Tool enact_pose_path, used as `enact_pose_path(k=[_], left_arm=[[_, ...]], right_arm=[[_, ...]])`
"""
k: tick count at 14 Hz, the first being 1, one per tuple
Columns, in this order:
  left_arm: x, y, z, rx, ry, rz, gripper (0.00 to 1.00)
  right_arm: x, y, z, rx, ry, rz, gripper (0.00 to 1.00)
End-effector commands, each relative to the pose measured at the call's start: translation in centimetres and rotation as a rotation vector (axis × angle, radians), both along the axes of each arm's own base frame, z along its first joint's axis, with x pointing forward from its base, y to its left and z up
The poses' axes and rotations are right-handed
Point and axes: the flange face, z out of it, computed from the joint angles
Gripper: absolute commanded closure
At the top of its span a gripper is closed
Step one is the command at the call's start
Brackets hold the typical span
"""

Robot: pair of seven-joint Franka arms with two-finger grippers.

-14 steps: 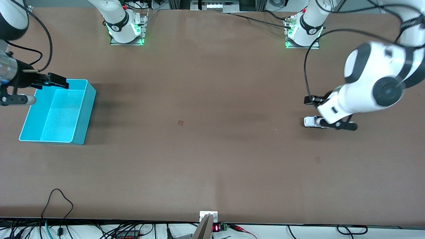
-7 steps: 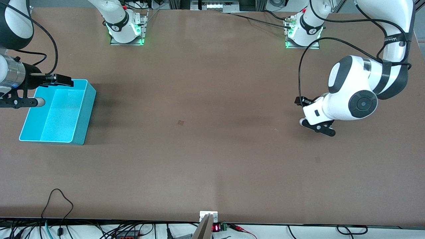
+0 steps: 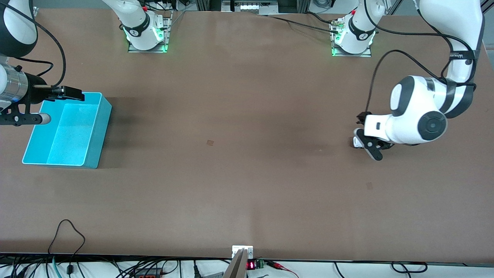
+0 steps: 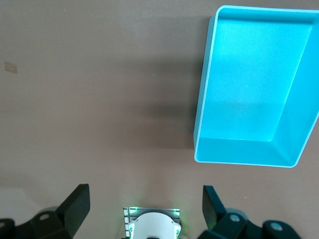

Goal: Wind and store white jeep toy
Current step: 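Reach the left gripper to the jeep while the right gripper moves over the box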

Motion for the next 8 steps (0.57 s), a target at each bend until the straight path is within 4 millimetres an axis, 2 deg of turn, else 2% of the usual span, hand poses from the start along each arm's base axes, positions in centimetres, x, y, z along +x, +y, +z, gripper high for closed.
enact_pose_path(k=[1,4,6,8], left_arm=[[-0.1,1.0,-1.5,-0.051,-0.074,-0.261,0.00],[-0.5,1.7,-3.1,-0.092,-0.092,-0.436,0.00],[-0.6,2.6,-3.5,-0.105,-0.088,-0.482,0.00],[-0.5,3.7,-3.6,-0.098,-0.085,-0.516,0.00]], right_arm=[[-0.5,-0.3,0.0,0.010,0.029,-0.006,0.00],[-1.4,-1.3,-1.4,0.002,0.098,-0.034,0.00],[-1.0,-1.7,-2.2,0.003,0.108,-0.041,0.00],[-1.1,-1.8,-2.1,-0.001,0.109,-0.039,0.00]])
